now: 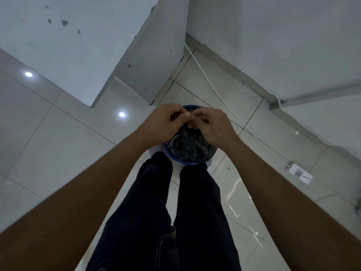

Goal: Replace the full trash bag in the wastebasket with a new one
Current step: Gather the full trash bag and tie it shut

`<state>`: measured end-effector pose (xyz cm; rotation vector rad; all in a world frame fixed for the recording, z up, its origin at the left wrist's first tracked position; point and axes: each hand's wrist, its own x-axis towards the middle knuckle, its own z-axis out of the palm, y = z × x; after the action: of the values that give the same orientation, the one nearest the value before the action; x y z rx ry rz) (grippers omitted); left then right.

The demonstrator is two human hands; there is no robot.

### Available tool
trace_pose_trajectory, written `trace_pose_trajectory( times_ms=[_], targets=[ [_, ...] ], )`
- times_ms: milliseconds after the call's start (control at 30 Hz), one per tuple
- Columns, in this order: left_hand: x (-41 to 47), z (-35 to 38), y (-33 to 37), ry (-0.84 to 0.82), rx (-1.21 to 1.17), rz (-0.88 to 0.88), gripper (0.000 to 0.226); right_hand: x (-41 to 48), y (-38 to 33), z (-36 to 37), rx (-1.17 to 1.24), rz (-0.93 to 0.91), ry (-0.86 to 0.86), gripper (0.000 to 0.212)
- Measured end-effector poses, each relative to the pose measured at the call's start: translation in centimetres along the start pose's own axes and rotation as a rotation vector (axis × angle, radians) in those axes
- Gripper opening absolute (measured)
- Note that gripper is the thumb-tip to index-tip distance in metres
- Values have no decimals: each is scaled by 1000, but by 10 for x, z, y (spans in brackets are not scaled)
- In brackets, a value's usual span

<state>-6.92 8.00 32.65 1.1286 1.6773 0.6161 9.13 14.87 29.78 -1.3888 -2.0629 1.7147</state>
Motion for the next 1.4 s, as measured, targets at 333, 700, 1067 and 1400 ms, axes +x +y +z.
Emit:
trace_pose_trajectory(
  times_ms=[333,700,1067,1400],
  targets=[
    [11,-6,13,-48,-81,-122,24,-6,-1,-6,66,18,-124,17],
    [1,27,-2,296,120,-152,11,-6,18,-12,542,321,-114,22],
    [8,44,-19,7,65,28,33,-5,20,-30,573,289,-176,21],
    [9,29,-5,769,270,-144,34,-3,9,-37,419,256,-76,15]
  ],
)
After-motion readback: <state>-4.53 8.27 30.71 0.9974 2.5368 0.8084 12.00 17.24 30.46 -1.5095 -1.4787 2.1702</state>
